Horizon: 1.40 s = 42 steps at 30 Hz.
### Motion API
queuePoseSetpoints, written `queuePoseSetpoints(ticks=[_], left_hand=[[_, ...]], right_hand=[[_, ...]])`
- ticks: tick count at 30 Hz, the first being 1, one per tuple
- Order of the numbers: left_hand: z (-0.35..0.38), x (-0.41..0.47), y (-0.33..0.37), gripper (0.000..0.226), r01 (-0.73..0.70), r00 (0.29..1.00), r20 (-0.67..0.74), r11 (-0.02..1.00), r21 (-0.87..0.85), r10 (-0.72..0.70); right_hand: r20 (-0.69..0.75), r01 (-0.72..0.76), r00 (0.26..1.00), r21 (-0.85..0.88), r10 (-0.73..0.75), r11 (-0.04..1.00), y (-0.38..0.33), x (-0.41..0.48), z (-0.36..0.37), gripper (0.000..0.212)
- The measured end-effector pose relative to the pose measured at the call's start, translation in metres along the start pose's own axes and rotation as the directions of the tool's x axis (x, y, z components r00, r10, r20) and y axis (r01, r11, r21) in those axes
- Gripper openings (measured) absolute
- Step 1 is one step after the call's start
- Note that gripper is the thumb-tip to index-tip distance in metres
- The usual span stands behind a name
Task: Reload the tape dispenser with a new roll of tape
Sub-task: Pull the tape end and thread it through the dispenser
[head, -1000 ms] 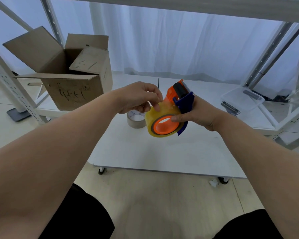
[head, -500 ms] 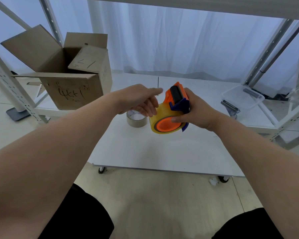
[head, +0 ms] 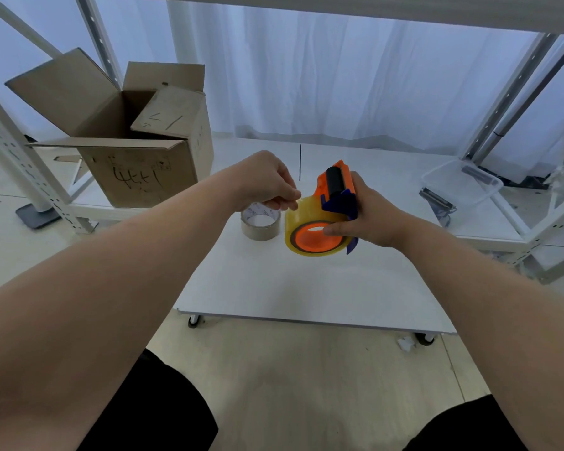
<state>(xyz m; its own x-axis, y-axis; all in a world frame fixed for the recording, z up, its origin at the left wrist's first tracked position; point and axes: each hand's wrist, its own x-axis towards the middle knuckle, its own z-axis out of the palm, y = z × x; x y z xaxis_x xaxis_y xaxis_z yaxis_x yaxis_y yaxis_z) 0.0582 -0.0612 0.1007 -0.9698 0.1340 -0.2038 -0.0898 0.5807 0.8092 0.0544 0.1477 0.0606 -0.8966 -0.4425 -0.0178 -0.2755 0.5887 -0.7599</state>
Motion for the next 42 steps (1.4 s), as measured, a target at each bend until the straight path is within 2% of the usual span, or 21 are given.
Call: queuePoseSetpoints(ticks=[6, 10, 12, 14, 17, 19, 21, 23, 25, 26, 29, 31, 38, 42], left_hand=[[0.009, -0.001, 0.009, 0.008, 0.002, 0.999, -0.035, 1.0, -0.001, -0.002], [0.017, 0.003, 0.007, 0.01, 0.076, 0.996, -0.042, 0.996, -0.056, -0.078], [0.026, 0.006, 0.003, 0.011, 0.122, 0.992, -0.003, 0.991, -0.049, -0.123], [0.036, 0.008, -0.002, 0.008, 0.155, 0.987, 0.047, 0.988, -0.019, -0.154], [0.044, 0.015, -0.009, 0.007, 0.157, 0.985, 0.083, 0.987, -0.038, -0.153], [0.046, 0.017, -0.01, 0.007, 0.137, 0.987, 0.089, 0.988, -0.07, -0.131], [0.048, 0.019, -0.008, 0.006, 0.111, 0.991, 0.089, 0.99, -0.086, -0.103], [0.051, 0.02, -0.006, 0.006, 0.089, 0.993, 0.085, 0.992, -0.091, -0.081], [0.052, 0.02, -0.002, 0.005, 0.078, 0.994, 0.086, 0.992, -0.104, -0.069], [0.053, 0.019, -0.001, 0.005, 0.076, 0.994, 0.089, 0.991, -0.108, -0.067], [0.055, 0.017, 0.001, 0.006, 0.089, 0.992, 0.095, 0.991, -0.095, -0.08], [0.054, 0.015, 0.001, 0.007, 0.108, 0.991, 0.092, 0.99, -0.088, -0.1], [0.048, 0.008, 0.0, 0.011, 0.103, 0.995, 0.017, 0.989, -0.102, -0.102], [0.051, 0.005, 0.006, 0.009, 0.028, 0.999, -0.017, 0.999, -0.035, -0.029]], right_hand=[[0.031, -0.043, 0.999, 0.028, 0.042, 0.999, 0.006, 0.001, -0.002, 0.084], [0.044, -0.05, 0.998, -0.059, 0.053, 0.997, 0.015, 0.0, 0.005, 0.074], [0.126, -0.063, 0.989, -0.161, 0.084, 0.985, 0.026, -0.001, 0.014, 0.07], [0.171, -0.097, 0.977, -0.182, 0.128, 0.978, 0.037, -0.002, 0.019, 0.072], [0.119, -0.171, 0.975, -0.136, 0.187, 0.976, 0.05, 0.001, 0.014, 0.077], [0.05, -0.207, 0.975, -0.172, 0.218, 0.963, 0.056, 0.003, 0.008, 0.084], [0.03, -0.21, 0.976, -0.122, 0.215, 0.97, 0.058, 0.001, 0.003, 0.093], [0.039, -0.212, 0.977, 0.063, 0.21, 0.975, 0.054, -0.001, 0.0, 0.099], [0.032, -0.226, 0.974, 0.197, 0.224, 0.954, 0.047, -0.004, 0.0, 0.095], [0.006, -0.214, 0.976, 0.204, 0.217, 0.955, 0.044, -0.004, 0.001, 0.089], [-0.11, -0.161, 0.978, 0.121, 0.174, 0.98, 0.039, -0.005, 0.006, 0.064], [-0.132, -0.164, 0.976, 0.076, 0.173, 0.983, 0.038, -0.006, 0.008, 0.055], [-0.12, -0.232, 0.963, 0.071, 0.239, 0.97, 0.038, -0.01, 0.01, 0.056], [-0.112, -0.182, 0.977, 0.023, 0.183, 0.983, 0.035, -0.009, 0.011, 0.056]])
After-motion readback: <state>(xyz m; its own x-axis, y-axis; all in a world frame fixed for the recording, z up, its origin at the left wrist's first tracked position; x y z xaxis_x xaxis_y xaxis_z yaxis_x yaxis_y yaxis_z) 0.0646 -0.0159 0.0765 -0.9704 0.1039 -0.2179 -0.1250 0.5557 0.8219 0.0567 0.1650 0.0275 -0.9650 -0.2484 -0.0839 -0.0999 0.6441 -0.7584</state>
